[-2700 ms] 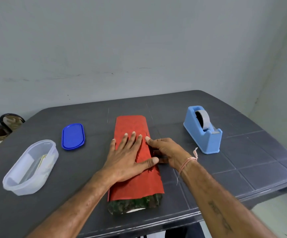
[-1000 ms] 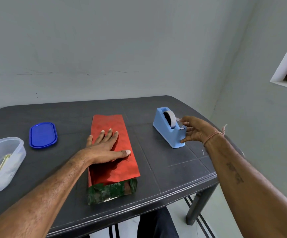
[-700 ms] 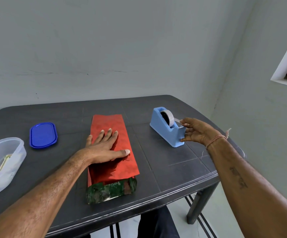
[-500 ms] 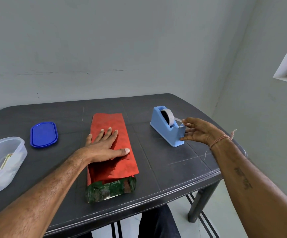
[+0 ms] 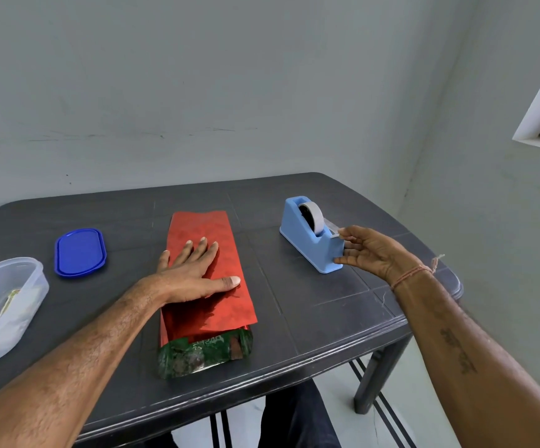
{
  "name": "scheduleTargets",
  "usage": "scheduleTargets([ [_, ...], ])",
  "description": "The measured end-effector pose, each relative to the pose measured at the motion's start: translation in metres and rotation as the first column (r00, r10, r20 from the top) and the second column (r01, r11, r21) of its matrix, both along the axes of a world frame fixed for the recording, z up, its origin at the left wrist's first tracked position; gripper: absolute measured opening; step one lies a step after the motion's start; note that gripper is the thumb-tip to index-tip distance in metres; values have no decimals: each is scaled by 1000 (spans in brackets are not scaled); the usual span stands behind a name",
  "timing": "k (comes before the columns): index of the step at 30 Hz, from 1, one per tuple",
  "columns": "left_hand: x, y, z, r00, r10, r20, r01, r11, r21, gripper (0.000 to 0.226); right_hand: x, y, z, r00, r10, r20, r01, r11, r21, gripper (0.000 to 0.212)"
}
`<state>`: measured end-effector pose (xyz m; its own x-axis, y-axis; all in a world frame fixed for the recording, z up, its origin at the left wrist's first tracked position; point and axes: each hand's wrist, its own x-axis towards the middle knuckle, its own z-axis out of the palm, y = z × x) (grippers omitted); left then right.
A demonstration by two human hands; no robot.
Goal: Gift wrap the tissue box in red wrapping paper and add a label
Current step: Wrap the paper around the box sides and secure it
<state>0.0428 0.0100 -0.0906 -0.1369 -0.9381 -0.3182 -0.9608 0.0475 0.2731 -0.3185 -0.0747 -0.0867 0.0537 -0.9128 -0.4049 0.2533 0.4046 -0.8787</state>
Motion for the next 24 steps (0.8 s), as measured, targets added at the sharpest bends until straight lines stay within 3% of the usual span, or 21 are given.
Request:
scheduleTargets([
  [11,0,1,0,1000,6,-4,-6,1000,4,153,-6,10,-28,999,9,40,-5,996,-86,32],
  [20,0,3,1,1000,6,3,-6,1000,4,155,-2,16,-42,997,-81,8,81,990,-115,36],
  [24,-1,2,1,1000,11,12,-11,1000,-1,154,1,17,-47,995,-102,17,103,985,-140,26],
])
